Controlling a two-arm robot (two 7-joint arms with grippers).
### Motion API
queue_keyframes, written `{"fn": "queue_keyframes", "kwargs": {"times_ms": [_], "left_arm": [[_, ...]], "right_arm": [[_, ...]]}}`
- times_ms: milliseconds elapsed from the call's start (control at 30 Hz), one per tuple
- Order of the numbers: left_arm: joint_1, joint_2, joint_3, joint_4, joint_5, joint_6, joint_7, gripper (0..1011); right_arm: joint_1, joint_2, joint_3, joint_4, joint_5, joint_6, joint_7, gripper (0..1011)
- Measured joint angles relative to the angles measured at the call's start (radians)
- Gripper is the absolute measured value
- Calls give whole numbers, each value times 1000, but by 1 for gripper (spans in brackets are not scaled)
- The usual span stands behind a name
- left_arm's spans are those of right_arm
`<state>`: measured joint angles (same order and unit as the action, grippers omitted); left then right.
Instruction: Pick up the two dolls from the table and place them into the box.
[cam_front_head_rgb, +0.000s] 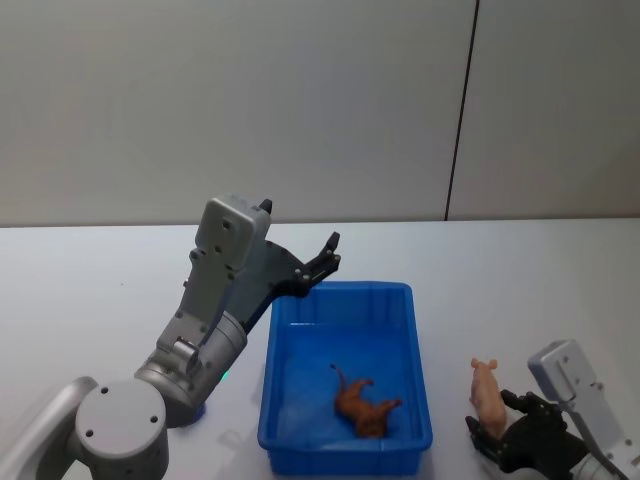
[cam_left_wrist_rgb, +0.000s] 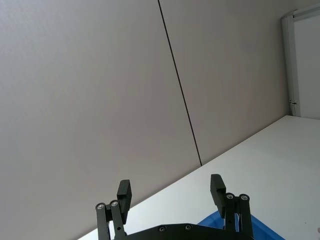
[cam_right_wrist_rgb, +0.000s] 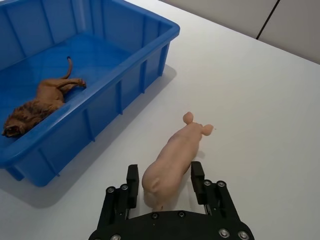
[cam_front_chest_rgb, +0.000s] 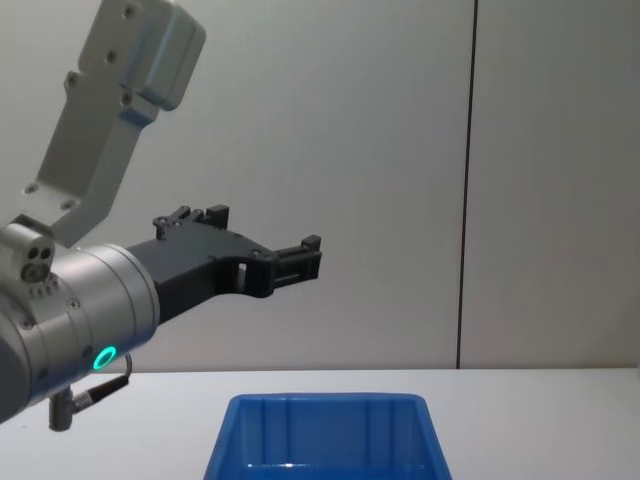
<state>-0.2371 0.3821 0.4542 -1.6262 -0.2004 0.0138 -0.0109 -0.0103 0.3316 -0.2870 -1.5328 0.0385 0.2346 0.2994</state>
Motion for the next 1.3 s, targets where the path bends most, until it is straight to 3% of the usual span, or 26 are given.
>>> {"fn": "queue_keyframes", "kwargs": {"times_ms": [100,300,867,1300], "left_arm": [[0,0,0,0,0,0,0,1001],[0,0,0,0,0,0,0,1001],[0,0,0,0,0,0,0,1001],[0,0,0,0,0,0,0,1001]], "right_arm": [[1,-2,1,1,5,0,-7,547],[4,-5,3,-3,13,-7,-20,395],[53,-27,14,-41,29,-90,-37,393],[128,-80,-11,-47,16,-135,50,393]]}}
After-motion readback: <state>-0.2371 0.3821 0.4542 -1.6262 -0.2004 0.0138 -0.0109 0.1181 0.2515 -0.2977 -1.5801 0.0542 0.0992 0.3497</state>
